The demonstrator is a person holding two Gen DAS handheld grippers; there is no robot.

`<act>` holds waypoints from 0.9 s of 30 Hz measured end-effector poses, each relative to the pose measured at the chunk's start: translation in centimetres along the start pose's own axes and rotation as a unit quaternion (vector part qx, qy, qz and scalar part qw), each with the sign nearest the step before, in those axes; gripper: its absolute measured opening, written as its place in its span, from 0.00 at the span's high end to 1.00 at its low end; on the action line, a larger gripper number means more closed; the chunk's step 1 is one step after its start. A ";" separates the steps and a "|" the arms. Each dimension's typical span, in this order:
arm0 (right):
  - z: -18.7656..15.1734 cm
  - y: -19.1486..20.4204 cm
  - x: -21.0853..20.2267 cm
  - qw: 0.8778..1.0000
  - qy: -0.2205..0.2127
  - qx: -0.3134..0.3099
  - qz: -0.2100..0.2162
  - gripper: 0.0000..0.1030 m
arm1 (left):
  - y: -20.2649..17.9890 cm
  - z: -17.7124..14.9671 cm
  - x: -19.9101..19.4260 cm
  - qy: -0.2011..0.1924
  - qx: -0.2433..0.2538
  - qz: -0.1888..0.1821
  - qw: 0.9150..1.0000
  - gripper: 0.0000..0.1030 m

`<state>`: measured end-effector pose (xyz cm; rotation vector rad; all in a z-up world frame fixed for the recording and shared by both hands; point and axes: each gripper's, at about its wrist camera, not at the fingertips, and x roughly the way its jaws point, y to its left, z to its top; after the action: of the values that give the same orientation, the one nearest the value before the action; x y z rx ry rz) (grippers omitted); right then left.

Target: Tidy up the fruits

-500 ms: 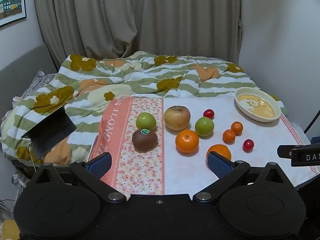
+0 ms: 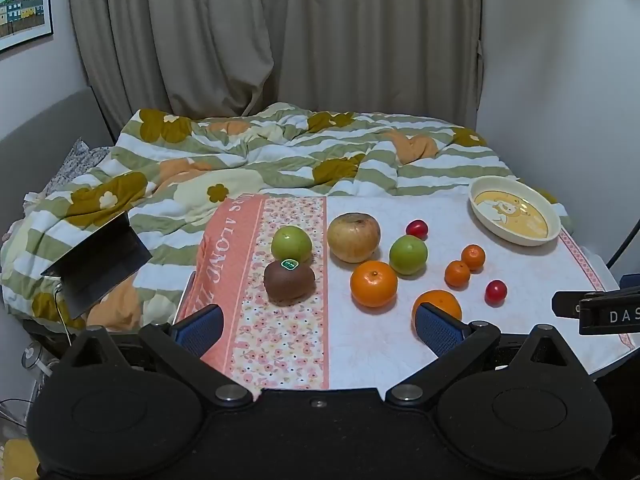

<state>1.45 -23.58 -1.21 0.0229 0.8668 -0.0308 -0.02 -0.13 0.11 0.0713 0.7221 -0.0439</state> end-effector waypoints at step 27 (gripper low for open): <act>0.1 0.5 0.2 1.000 0.000 0.000 0.001 0.00 | 0.9 0.3 0.6 0.007 -0.006 0.004 1.000 0.00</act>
<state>1.63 -23.09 -1.28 0.0249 0.8669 -0.0286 0.67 0.78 0.00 0.0629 0.7359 -0.0318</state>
